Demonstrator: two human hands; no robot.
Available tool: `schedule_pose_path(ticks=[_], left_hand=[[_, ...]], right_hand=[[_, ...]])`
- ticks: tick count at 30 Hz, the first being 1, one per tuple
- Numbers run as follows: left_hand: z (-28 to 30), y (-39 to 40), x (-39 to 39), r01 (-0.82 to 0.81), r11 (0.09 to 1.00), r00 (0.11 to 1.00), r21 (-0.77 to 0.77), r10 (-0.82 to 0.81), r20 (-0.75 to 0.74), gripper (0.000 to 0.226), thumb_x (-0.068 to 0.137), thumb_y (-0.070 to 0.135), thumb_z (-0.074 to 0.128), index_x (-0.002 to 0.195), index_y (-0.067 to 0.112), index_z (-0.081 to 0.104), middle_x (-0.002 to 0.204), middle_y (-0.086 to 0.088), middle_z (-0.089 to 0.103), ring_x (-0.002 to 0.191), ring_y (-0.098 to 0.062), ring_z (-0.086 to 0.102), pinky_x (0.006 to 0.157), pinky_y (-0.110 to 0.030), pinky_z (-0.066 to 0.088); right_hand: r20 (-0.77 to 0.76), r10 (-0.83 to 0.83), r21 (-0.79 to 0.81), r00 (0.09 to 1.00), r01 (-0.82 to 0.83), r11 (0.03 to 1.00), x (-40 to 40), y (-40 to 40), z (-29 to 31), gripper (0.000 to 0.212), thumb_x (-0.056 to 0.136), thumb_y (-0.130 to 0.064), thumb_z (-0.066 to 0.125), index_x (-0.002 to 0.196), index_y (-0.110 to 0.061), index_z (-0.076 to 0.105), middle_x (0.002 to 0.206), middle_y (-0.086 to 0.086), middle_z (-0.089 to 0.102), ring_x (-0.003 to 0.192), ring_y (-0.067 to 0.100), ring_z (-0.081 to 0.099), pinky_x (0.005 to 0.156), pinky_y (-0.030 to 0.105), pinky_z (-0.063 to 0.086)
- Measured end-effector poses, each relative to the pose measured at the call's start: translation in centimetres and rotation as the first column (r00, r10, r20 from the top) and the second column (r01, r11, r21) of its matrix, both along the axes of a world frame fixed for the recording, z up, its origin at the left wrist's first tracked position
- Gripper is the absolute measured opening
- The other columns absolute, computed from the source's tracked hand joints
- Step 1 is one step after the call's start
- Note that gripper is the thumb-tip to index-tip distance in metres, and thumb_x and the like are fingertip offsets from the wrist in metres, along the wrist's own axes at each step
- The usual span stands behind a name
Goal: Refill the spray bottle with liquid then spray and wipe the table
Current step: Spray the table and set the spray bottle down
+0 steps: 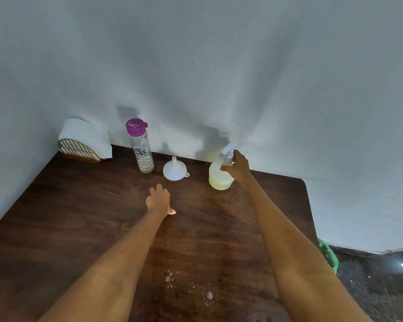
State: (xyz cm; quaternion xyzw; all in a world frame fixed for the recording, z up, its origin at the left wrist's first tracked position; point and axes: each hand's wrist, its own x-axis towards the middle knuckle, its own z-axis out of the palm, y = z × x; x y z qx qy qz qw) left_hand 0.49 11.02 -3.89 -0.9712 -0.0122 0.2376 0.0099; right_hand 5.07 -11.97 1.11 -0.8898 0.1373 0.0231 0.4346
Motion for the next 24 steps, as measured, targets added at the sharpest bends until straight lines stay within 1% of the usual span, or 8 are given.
schedule_pose_path(ticks=[3, 5, 7, 9, 13, 19, 22, 24], left_hand=[[0.0, -0.1, 0.0, -0.005, 1.000, 1.000, -0.004, 0.005, -0.002, 0.073, 0.076, 0.045, 0.071, 0.135, 0.011, 0.042, 0.136, -0.008, 0.033, 0.127, -0.027, 0.034, 0.094, -0.034, 0.046], [0.0, -0.1, 0.0, -0.011, 1.000, 1.000, -0.007, 0.011, 0.000, 0.073, 0.076, 0.044, 0.072, 0.134, 0.011, 0.043, 0.136, -0.008, 0.033, 0.127, -0.027, 0.034, 0.094, -0.034, 0.046], [-0.1, 0.0, 0.0, -0.011, 1.000, 1.000, -0.005, 0.011, 0.001, 0.073, 0.076, 0.044, 0.071, 0.134, 0.011, 0.042, 0.135, -0.008, 0.033, 0.127, -0.027, 0.034, 0.093, -0.035, 0.046], [-0.1, -0.1, 0.0, -0.009, 1.000, 1.000, -0.003, 0.009, 0.000, 0.075, 0.077, 0.045, 0.071, 0.136, 0.011, 0.040, 0.136, -0.008, 0.033, 0.127, -0.027, 0.034, 0.093, -0.035, 0.047], [-0.2, -0.1, 0.0, -0.006, 1.000, 1.000, -0.002, 0.006, 0.003, 0.074, 0.077, 0.043, 0.071, 0.136, 0.011, 0.040, 0.136, -0.008, 0.034, 0.127, -0.027, 0.035, 0.094, -0.034, 0.046], [-0.3, 0.0, 0.1, 0.007, 1.000, 1.000, -0.001, -0.007, 0.002, 0.073, 0.077, 0.043, 0.071, 0.135, 0.010, 0.041, 0.136, -0.008, 0.033, 0.127, -0.027, 0.034, 0.094, -0.034, 0.047], [-0.4, 0.1, 0.1, 0.010, 1.000, 1.000, -0.017, -0.010, 0.017, 0.073, 0.077, 0.043, 0.071, 0.135, 0.011, 0.042, 0.136, -0.008, 0.034, 0.127, -0.026, 0.034, 0.095, -0.034, 0.046], [-0.5, 0.3, -0.2, 0.009, 0.999, 1.000, -0.036, -0.008, 0.029, 0.077, 0.078, 0.044, 0.070, 0.139, 0.011, 0.037, 0.137, -0.009, 0.033, 0.128, -0.027, 0.034, 0.095, -0.034, 0.046]], right_hand=[[0.008, 0.064, -0.086, 0.998, -0.064, 0.994, 0.0, -0.6, 0.1, 0.053, 0.068, -0.013, 0.080, 0.111, 0.003, 0.053, 0.110, 0.014, 0.062, 0.100, 0.029, 0.057, 0.078, 0.032, 0.042], [0.056, -0.004, -0.091, 0.998, 0.009, 0.996, -0.4, 0.1, -0.2, 0.059, 0.065, -0.025, 0.084, 0.109, 0.001, 0.053, 0.099, 0.008, 0.060, 0.088, 0.023, 0.055, 0.070, 0.030, 0.040], [0.094, -0.066, -0.084, 0.993, 0.074, 0.994, -0.8, 0.7, -0.5, 0.055, 0.067, -0.028, 0.082, 0.105, 0.001, 0.056, 0.096, 0.010, 0.061, 0.084, 0.023, 0.054, 0.069, 0.028, 0.038], [0.118, -0.075, -0.075, 0.990, 0.084, 0.994, -1.0, 0.9, -0.7, 0.048, 0.070, -0.024, 0.080, 0.105, 0.001, 0.059, 0.102, 0.015, 0.065, 0.091, 0.029, 0.059, 0.072, 0.029, 0.041], [0.109, -0.068, -0.024, 0.992, 0.071, 0.997, -1.0, 0.8, -0.6, 0.046, 0.073, -0.021, 0.078, 0.110, -0.001, 0.060, 0.108, 0.016, 0.066, 0.097, 0.031, 0.061, 0.083, 0.037, 0.049], [0.107, -0.078, 0.055, 0.991, 0.073, 0.996, -1.1, 0.9, -1.2, 0.047, 0.073, -0.012, 0.077, 0.114, -0.001, 0.057, 0.111, 0.016, 0.064, 0.102, 0.031, 0.059, 0.087, 0.039, 0.049], [0.091, -0.113, 0.119, 0.989, 0.101, 0.988, -2.0, 0.9, -1.9, 0.061, 0.071, -0.007, 0.077, 0.126, -0.005, 0.050, 0.127, 0.012, 0.057, 0.119, 0.028, 0.051, 0.100, 0.040, 0.045], [0.093, -0.152, 0.109, 0.984, 0.142, 0.984, -3.4, 1.2, -2.6, 0.071, 0.072, -0.008, 0.076, 0.135, -0.007, 0.043, 0.136, 0.012, 0.049, 0.126, 0.027, 0.044, 0.107, 0.042, 0.038]])
